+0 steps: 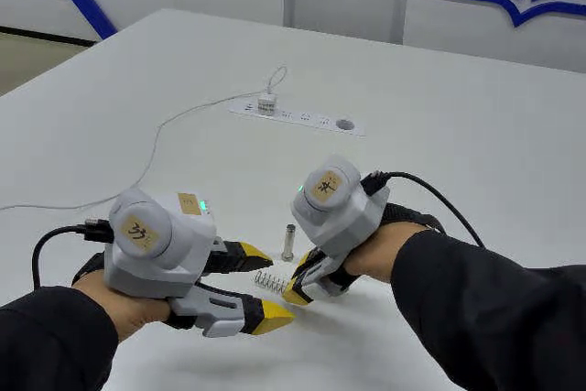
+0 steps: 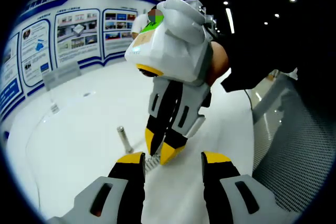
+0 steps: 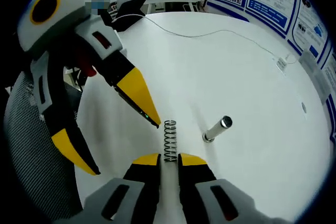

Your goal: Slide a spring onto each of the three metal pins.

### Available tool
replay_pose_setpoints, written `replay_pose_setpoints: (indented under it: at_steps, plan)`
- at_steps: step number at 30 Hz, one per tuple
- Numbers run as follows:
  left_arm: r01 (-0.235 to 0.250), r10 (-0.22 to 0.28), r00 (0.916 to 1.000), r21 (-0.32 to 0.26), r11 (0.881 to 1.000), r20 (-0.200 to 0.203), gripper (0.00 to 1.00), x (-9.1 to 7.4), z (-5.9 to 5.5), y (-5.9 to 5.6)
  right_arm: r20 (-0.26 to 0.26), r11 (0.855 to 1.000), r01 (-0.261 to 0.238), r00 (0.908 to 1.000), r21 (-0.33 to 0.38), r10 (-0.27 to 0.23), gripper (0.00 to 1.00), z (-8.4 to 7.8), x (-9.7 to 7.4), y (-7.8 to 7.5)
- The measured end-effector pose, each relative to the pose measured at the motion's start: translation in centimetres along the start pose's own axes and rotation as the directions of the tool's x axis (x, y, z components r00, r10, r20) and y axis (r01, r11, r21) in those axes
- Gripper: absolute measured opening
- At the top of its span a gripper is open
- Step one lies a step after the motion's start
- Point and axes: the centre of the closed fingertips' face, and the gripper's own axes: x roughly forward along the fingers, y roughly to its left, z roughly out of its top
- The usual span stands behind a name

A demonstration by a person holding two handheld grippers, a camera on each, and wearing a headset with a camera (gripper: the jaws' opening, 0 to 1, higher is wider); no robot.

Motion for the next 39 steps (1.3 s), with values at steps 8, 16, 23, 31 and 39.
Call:
replay_pose_setpoints:
  at_steps: [8,16,23,31,39]
  plan:
    - [-0.001,0.001,1.0000,0.002,1.000,-0.006,0.44,0.0,-0.1,0.0,-0.007,1.000,0.001,1.0000,0.006,-0.001,0.12,-0.4,0.1,0.1]
    - [0.000,0.000,0.9999,0.006,1.000,-0.011,0.43,0.0,-0.2,-0.1,-0.014,1.000,-0.015,0.9998,-0.016,0.015,0.11,-0.8,-1.3,0.5]
    - [0.008,-0.007,0.9996,0.022,1.000,-0.028,0.43,0.2,-0.4,-0.3,-0.024,0.997,-0.046,0.9987,-0.069,0.045,0.11,-1.3,-3.2,1.6]
    - [0.026,-0.024,0.9989,0.046,0.999,-0.039,0.41,0.4,-0.5,-0.7,-0.027,0.983,-0.087,0.9961,-0.164,0.083,0.11,-1.1,-5.7,3.1]
    - [0.055,-0.053,0.9981,0.075,0.996,-0.031,0.32,0.5,-0.3,-1.4,-0.056,0.969,-0.127,0.9915,-0.213,0.117,0.11,-1.3,-6.4,4.1]
